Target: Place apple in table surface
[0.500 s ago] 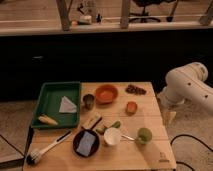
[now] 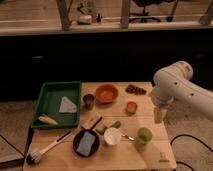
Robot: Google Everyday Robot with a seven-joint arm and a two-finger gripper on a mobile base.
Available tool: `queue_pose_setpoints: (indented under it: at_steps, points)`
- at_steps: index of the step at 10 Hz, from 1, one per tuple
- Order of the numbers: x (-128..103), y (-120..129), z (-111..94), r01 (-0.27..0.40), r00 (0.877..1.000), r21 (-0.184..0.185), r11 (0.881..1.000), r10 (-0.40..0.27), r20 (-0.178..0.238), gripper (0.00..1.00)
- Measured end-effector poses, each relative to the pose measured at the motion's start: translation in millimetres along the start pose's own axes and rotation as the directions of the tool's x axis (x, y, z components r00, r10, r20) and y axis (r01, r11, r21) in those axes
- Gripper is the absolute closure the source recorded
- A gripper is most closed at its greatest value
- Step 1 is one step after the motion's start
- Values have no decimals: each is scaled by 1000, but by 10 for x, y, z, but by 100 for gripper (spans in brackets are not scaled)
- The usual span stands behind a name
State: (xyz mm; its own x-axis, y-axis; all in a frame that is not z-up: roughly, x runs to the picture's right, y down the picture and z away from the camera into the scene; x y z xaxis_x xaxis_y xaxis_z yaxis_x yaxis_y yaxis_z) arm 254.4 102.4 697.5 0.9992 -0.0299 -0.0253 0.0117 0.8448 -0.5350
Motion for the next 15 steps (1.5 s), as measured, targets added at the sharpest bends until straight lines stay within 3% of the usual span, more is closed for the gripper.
queue_pose_setpoints:
  at_steps: [4,15]
  points:
    - [-191,-116,91,56,998,-4,998,-56,2,20]
    - [-311,-406,377,187,982,-27,982,-187,-1,20]
